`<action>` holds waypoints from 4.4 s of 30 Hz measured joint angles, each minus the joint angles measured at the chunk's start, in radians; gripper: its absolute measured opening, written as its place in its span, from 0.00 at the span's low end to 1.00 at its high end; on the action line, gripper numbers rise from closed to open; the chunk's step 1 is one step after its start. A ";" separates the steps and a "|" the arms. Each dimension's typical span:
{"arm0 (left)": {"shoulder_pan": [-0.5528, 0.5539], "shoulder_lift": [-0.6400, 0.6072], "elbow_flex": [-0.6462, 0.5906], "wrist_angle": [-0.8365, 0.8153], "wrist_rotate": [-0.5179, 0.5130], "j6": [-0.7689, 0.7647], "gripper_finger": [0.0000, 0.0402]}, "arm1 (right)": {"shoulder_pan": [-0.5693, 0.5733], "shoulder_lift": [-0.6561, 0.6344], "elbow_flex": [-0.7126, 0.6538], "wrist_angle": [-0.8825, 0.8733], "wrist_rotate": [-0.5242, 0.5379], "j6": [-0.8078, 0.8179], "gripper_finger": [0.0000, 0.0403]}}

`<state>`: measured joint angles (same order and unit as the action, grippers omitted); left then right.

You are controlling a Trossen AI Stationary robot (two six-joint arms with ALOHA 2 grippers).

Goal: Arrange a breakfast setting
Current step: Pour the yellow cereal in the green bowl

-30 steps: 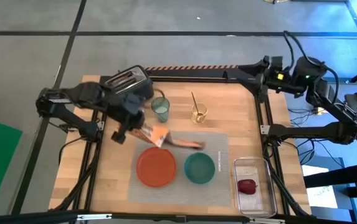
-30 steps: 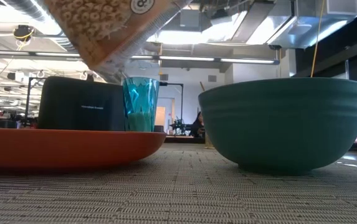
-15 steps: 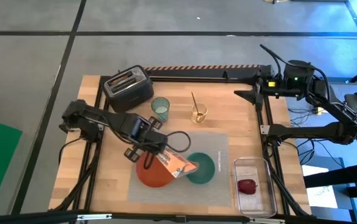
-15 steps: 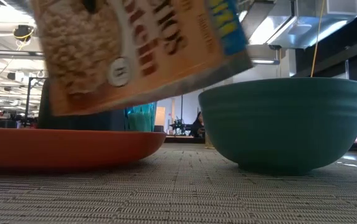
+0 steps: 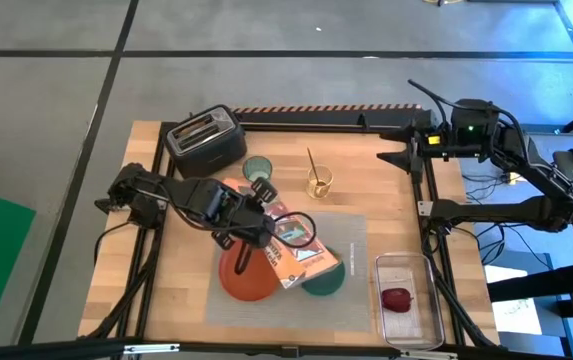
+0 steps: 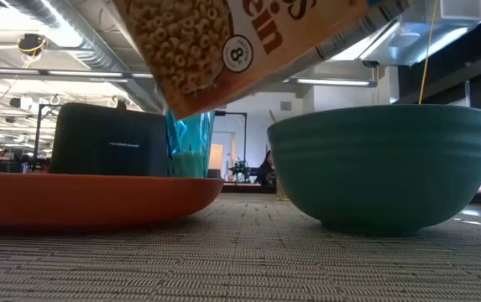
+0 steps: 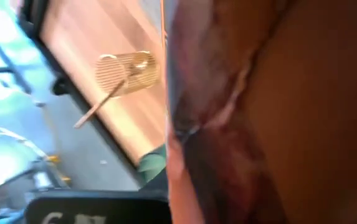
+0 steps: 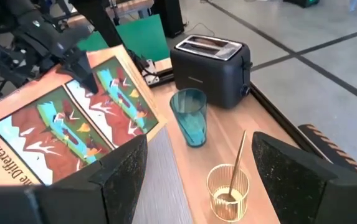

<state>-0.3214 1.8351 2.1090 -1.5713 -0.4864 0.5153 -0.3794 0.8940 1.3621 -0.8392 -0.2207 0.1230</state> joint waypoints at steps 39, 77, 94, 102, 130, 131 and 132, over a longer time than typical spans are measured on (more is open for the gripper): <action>0.053 0.000 0.000 0.095 -0.168 0.539 0.06 | 0.000 -0.048 0.000 -0.002 0.002 0.082 0.70; 0.022 0.124 0.000 0.233 -0.321 0.921 0.06 | 0.000 -0.048 0.000 -0.027 0.000 0.081 0.70; -0.026 0.133 0.000 0.267 -0.422 0.996 0.06 | 0.000 -0.048 0.000 -0.027 -0.008 0.081 0.70; -0.044 0.146 0.000 0.284 -0.446 1.014 0.06 | 0.000 -0.047 0.000 -0.027 -0.017 0.082 0.70; -0.076 0.144 0.000 0.332 -0.497 1.049 0.06 | 0.000 -0.047 0.000 -0.027 -0.017 0.109 0.70; -0.081 0.144 0.000 0.345 -0.505 1.055 0.06 | 0.000 -0.047 0.000 -0.027 -0.017 0.109 0.70; -0.083 0.144 0.000 0.350 -0.515 1.056 0.06 | 0.000 -0.047 0.000 -0.027 -0.018 0.109 0.70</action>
<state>-0.4044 1.9795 2.1086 -1.2217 -1.0010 1.5712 -0.3794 0.8467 1.3621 -0.8665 -0.2391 0.2316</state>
